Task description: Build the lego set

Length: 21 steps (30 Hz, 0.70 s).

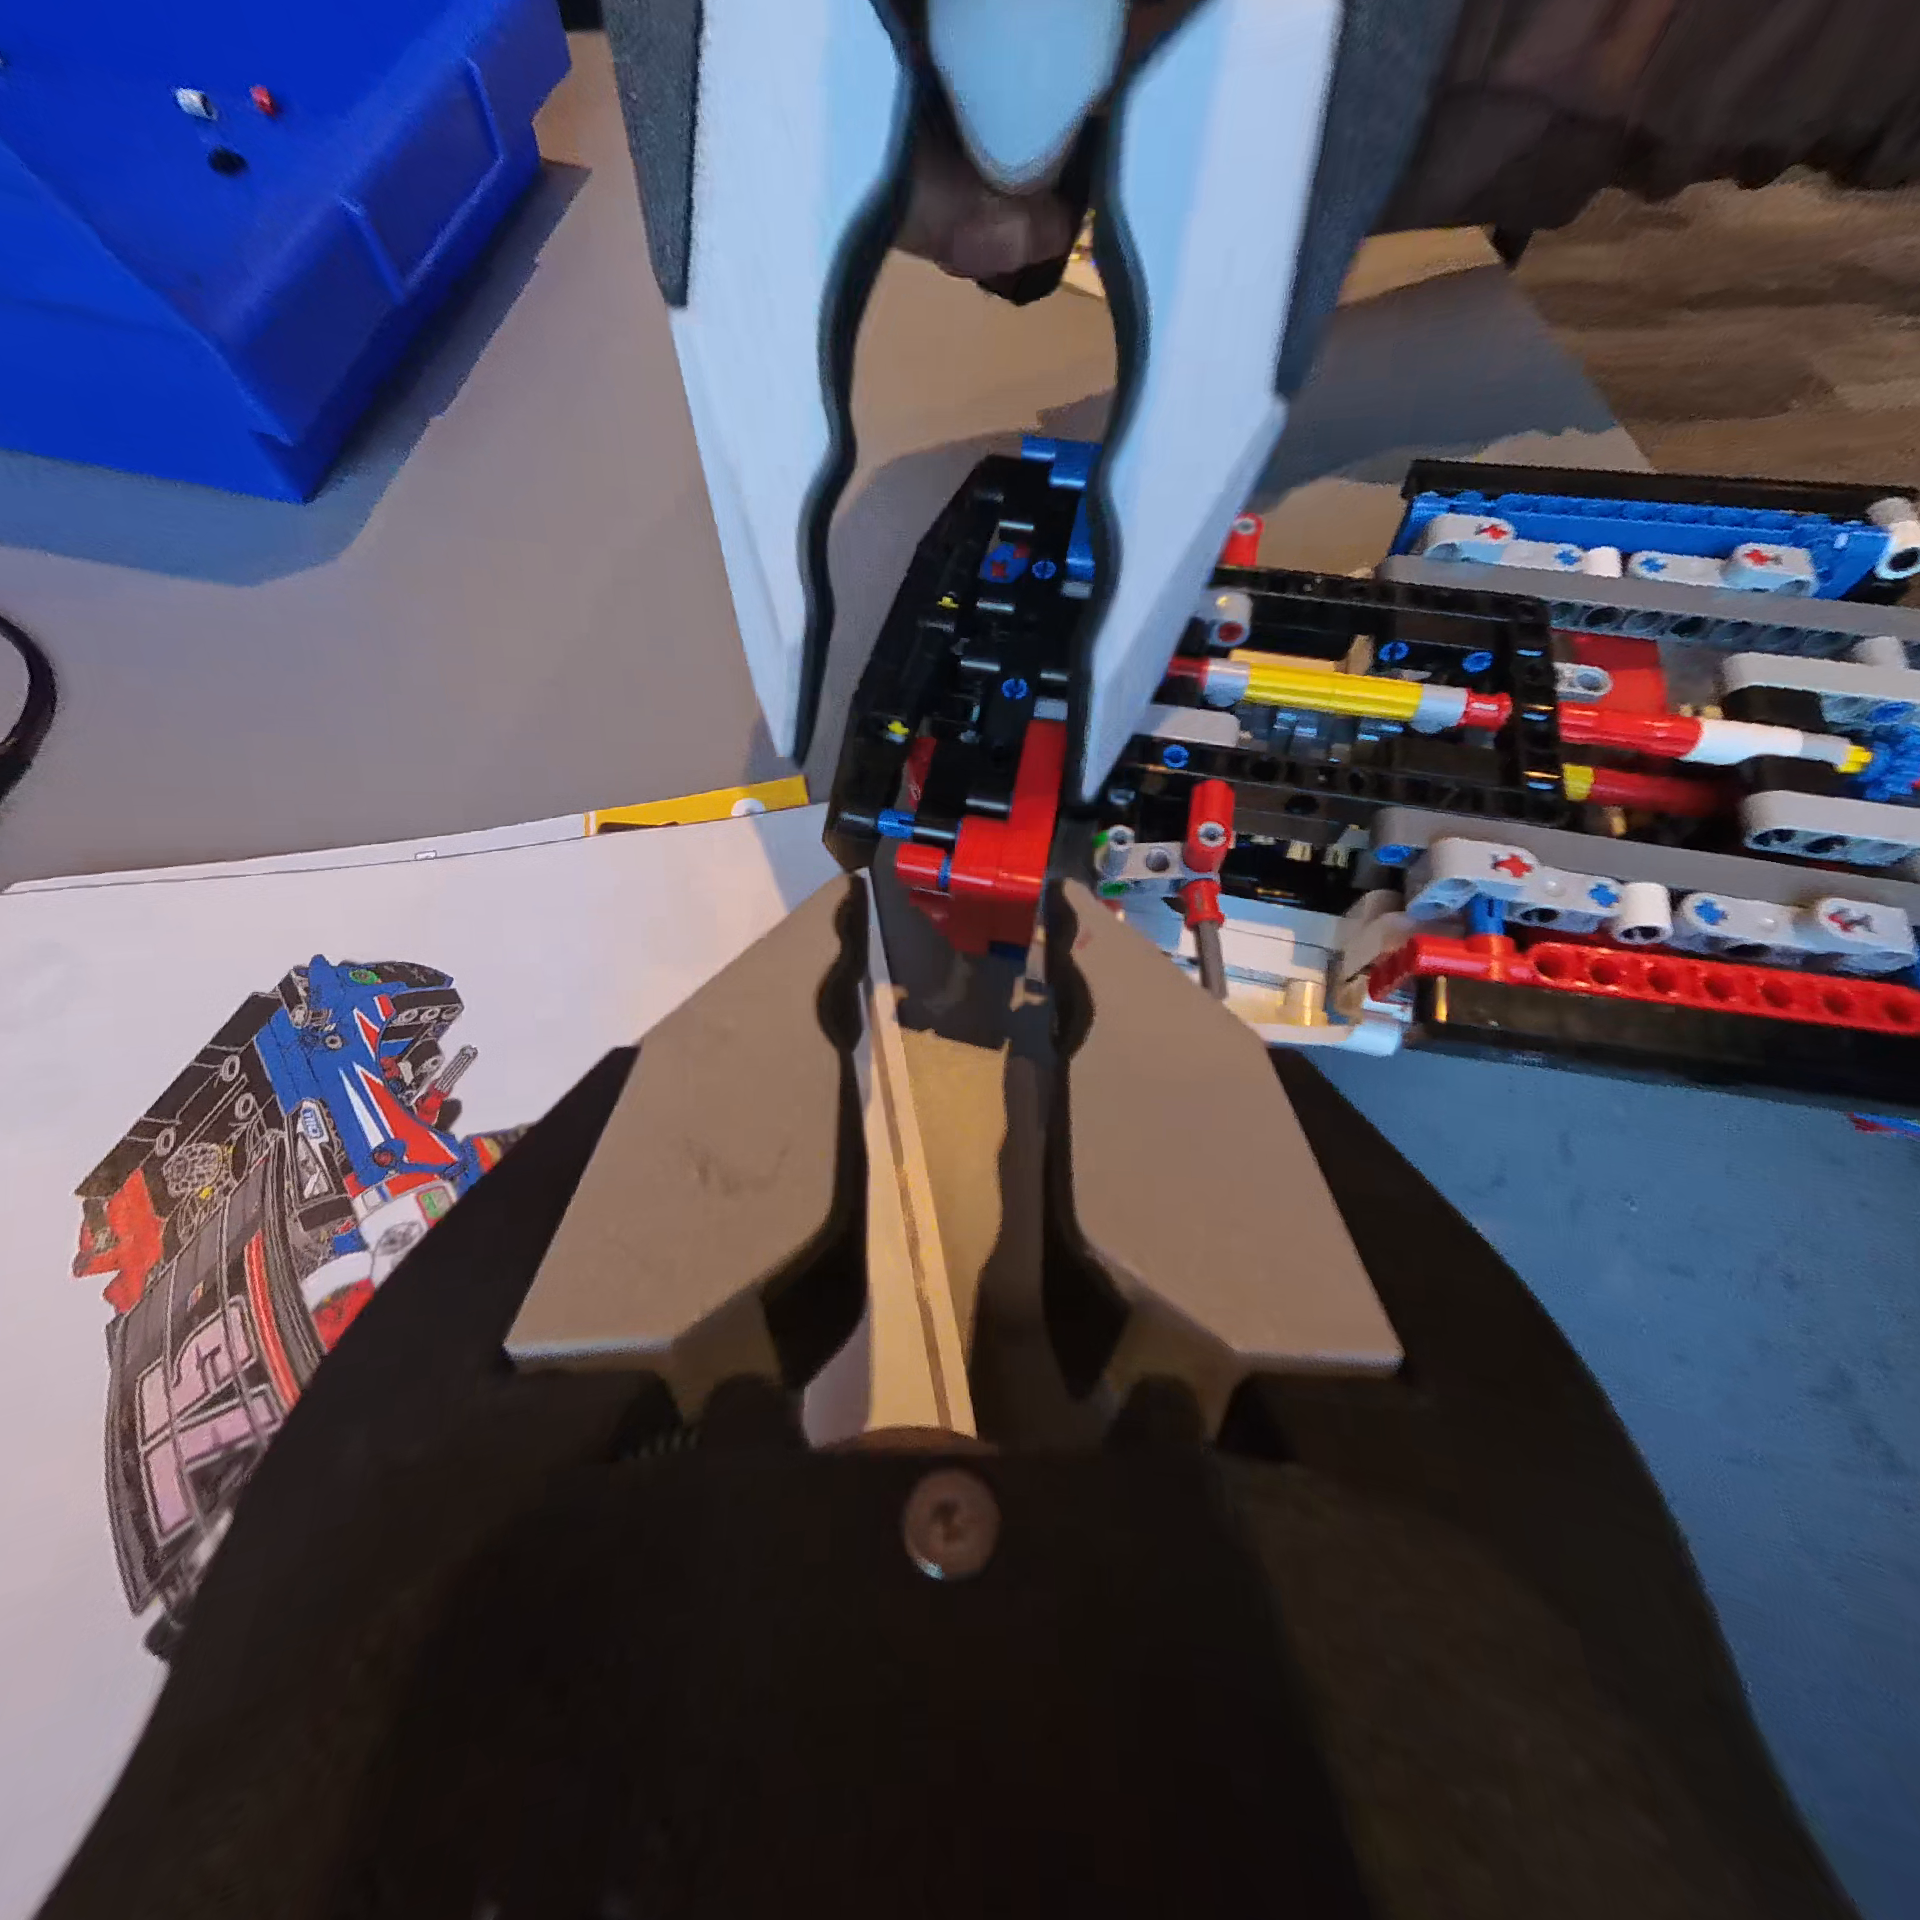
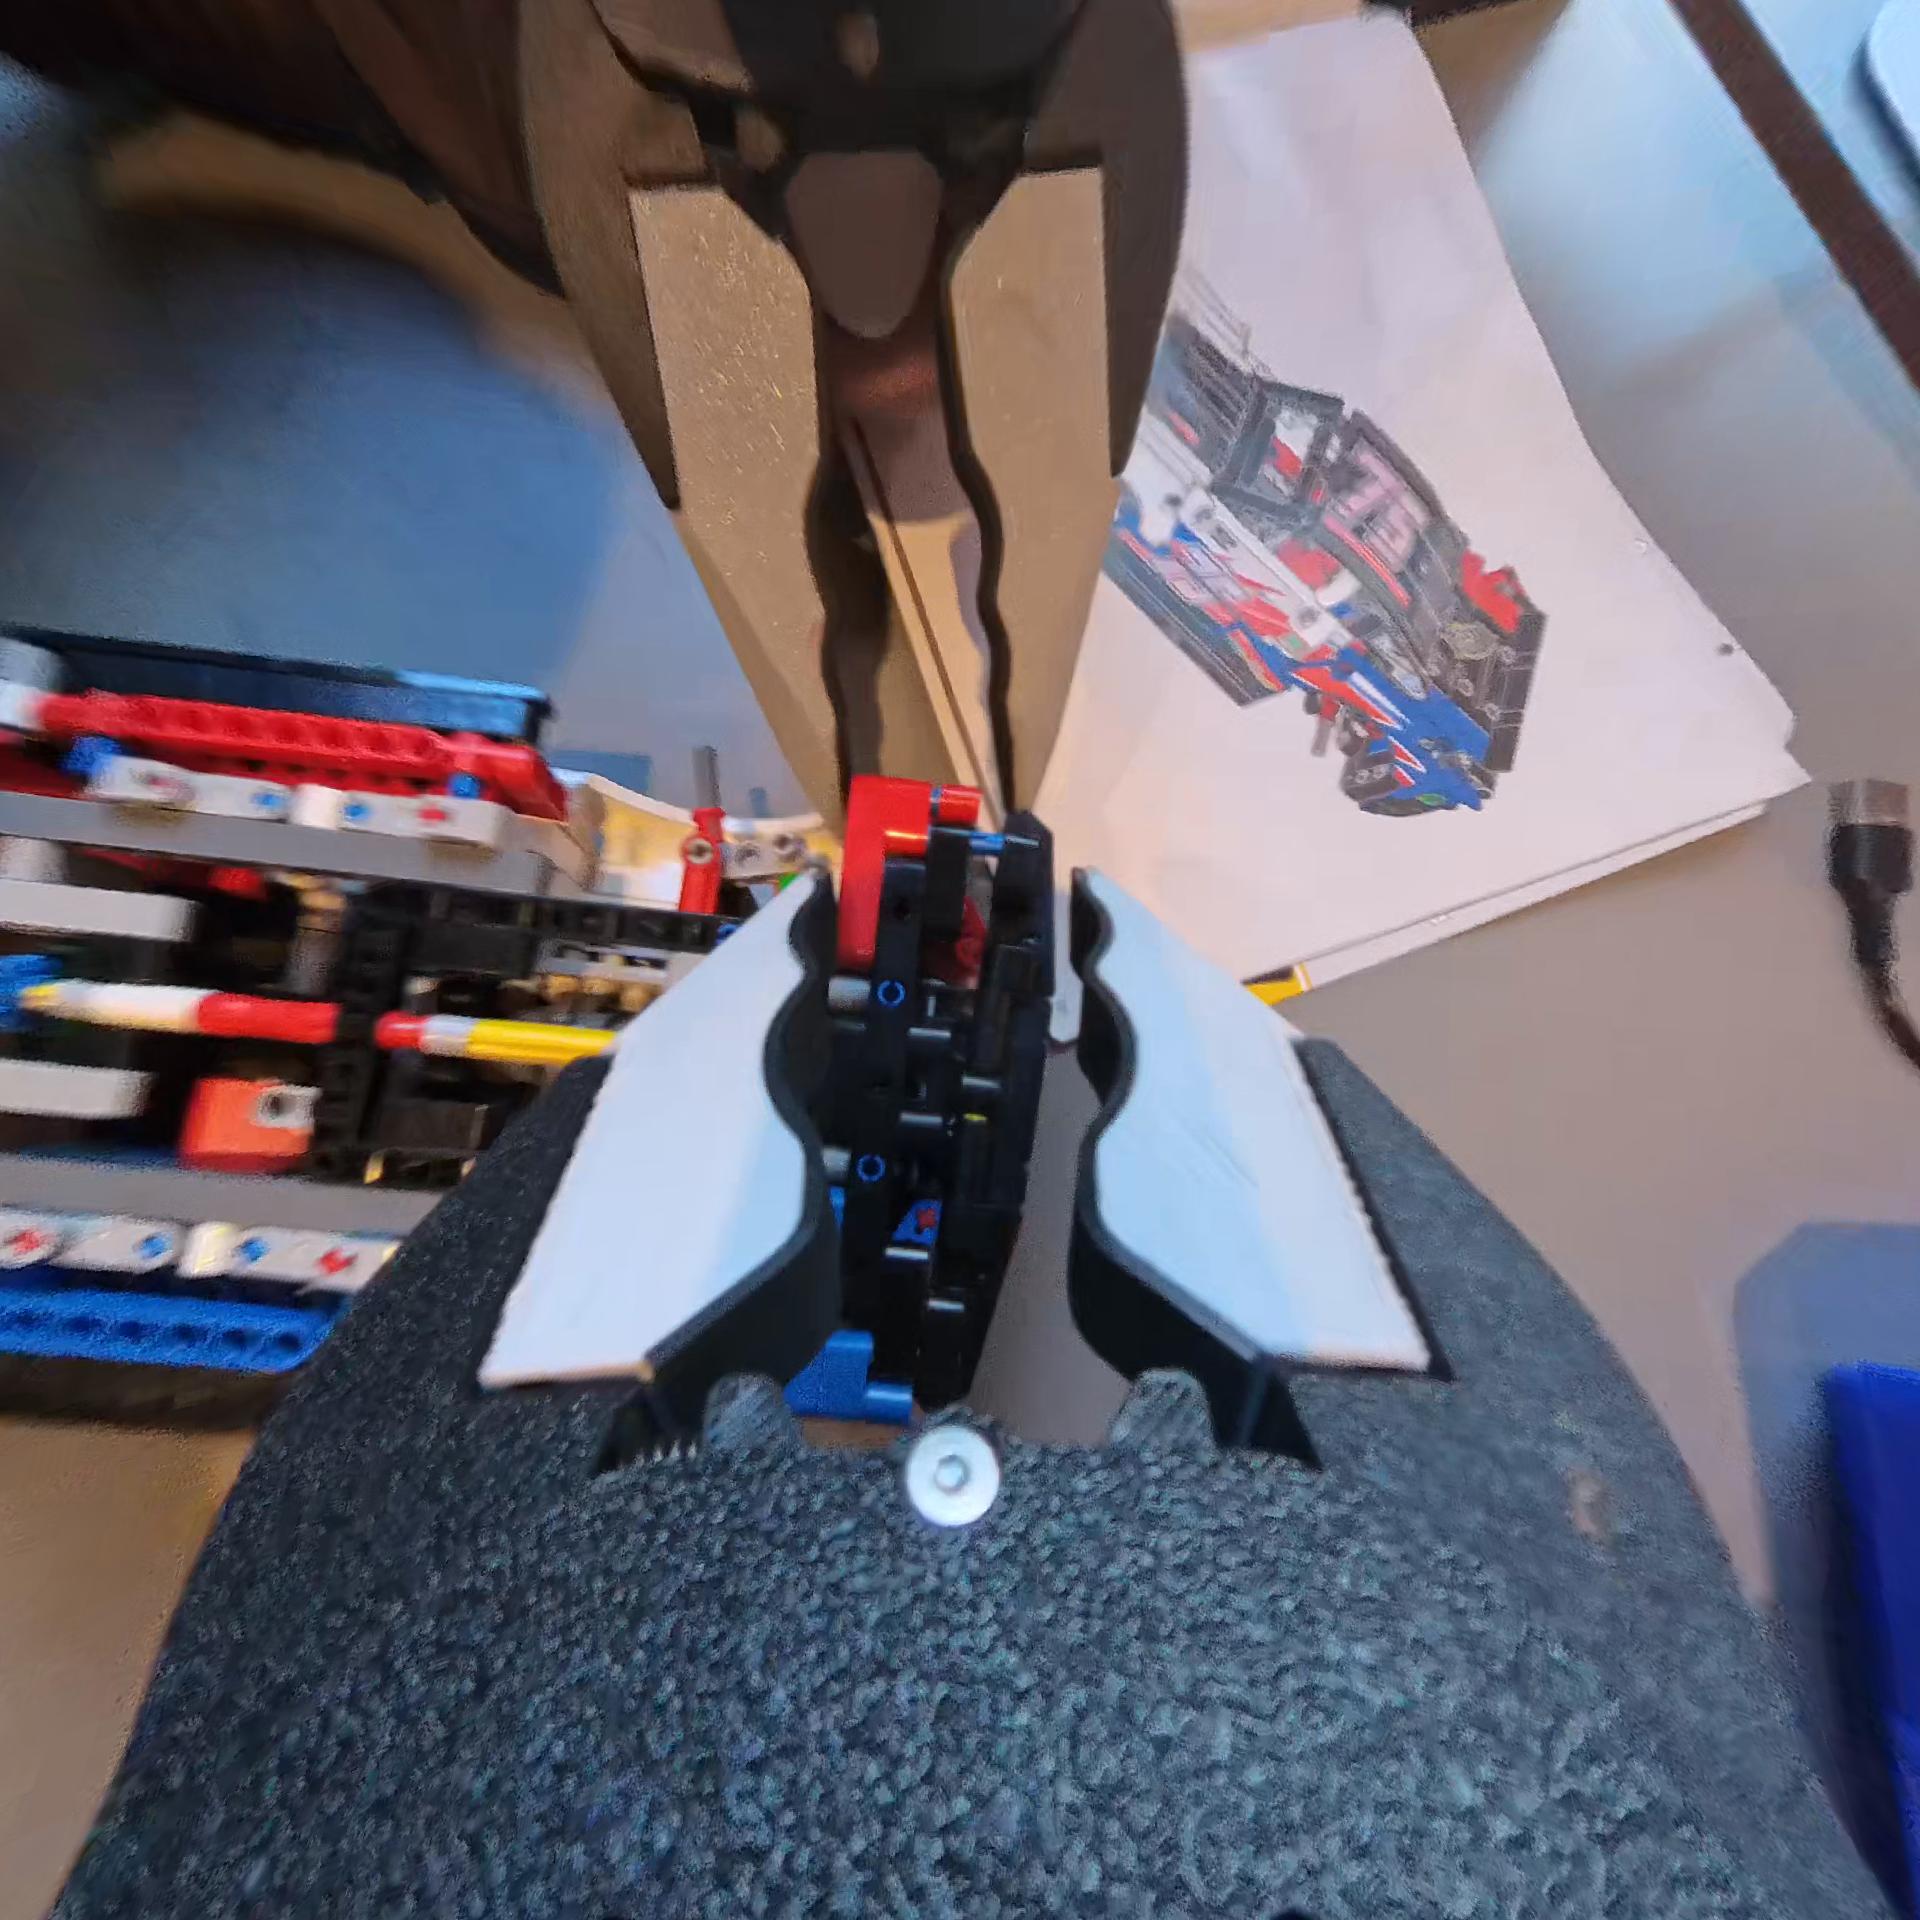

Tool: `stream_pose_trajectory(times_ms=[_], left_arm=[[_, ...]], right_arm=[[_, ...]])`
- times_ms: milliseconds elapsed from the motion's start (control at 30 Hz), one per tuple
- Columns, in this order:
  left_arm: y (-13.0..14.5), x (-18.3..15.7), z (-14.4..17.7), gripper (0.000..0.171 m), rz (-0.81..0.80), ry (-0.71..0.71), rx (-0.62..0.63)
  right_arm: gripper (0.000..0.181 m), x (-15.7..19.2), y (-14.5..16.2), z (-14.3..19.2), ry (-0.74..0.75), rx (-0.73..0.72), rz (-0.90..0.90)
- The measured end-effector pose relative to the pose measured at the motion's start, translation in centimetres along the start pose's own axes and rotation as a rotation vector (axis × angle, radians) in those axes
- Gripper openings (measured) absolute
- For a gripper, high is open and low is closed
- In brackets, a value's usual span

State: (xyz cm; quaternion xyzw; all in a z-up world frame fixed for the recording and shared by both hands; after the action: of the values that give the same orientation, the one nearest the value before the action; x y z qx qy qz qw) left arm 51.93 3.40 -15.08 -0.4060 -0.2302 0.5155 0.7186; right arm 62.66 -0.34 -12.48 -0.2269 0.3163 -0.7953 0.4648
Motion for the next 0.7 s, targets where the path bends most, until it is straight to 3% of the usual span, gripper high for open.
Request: stream_pose_trajectory(times_ms=[133, 233, 367, 567, 633, 700], left_arm=[[0.3, 0.2, 0.5, 0.031, 0.080, -0.002, -0.009], [0.2, -0.2, 0.5, 0.034, 0.161, 0.034, -0.018], [0.0, -0.5, 0.0, 0.039, 0.286, 0.092, -0.031], [0.2, -0.3, -0.3, 0.038, 0.332, 0.105, -0.053], [0.3, 0.1, -0.2, 0.026, 0.343, 0.078, -0.061], [0.3, 0.1, -0.2, 0.025, 0.346, 0.082, -0.068]], right_arm=[[0.025, -3.4, 0.8, 1.1, -0.151, -0.087, -0.236], [0.028, -4.4, 1.2, 0.2, -0.320, -0.069, -0.337], [0.014, -5.4, 1.3, -1.1, -0.448, 0.004, -0.401], [0.013, -5.5, 1.5, -2.0, -0.573, 0.058, -0.468], [0.006, -5.3, 1.4, -1.9, -0.616, 0.041, -0.481], [0.006, -5.3, 1.4, -2.0, -0.623, 0.042, -0.485]])
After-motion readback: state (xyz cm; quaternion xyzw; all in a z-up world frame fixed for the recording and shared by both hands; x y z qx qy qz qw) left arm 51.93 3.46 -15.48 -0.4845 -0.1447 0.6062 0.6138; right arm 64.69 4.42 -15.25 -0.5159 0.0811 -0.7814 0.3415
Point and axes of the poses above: each gripper's, where its closed fingertips meet, z back along the fingers, y out of its underside, x = y × z across the jaws, the point moved 7 cm from there along z, back along the fingers, and after that the axes turned 1 degree about y, right-handed, at the moved point
